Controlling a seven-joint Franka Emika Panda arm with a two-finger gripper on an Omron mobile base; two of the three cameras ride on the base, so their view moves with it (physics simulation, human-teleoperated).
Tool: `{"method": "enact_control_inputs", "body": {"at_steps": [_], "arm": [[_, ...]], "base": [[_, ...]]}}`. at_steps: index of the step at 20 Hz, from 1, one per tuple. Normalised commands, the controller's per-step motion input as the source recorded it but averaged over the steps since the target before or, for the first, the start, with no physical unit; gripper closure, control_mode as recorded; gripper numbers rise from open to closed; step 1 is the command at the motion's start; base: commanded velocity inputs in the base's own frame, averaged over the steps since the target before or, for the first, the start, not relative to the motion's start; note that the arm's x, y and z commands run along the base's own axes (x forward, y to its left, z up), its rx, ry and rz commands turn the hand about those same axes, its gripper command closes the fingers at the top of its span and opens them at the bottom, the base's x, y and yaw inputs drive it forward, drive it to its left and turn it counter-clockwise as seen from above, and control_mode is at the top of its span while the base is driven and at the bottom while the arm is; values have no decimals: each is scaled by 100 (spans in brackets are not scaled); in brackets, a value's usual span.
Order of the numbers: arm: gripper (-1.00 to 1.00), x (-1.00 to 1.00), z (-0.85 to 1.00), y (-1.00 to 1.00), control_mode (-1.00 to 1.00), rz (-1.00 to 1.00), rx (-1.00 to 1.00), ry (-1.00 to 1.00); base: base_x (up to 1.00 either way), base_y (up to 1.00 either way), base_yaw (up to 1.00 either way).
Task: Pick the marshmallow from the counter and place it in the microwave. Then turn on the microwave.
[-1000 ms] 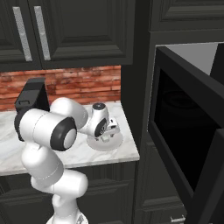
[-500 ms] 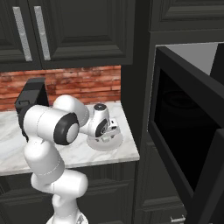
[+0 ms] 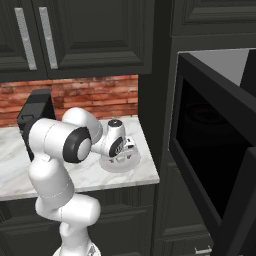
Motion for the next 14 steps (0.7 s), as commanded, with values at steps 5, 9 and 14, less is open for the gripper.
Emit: {"method": "enact_control_inputs", "body": {"at_steps": [5,9,14], "arm": [[100,0,-6,0,-100,0,0,0],[100,0,-1,0,-100,0,0,0],[100,-8,0,0,-100,0,0,-1]], "base": [[0,0,0],[0,0,0],[0,0,0]]}}
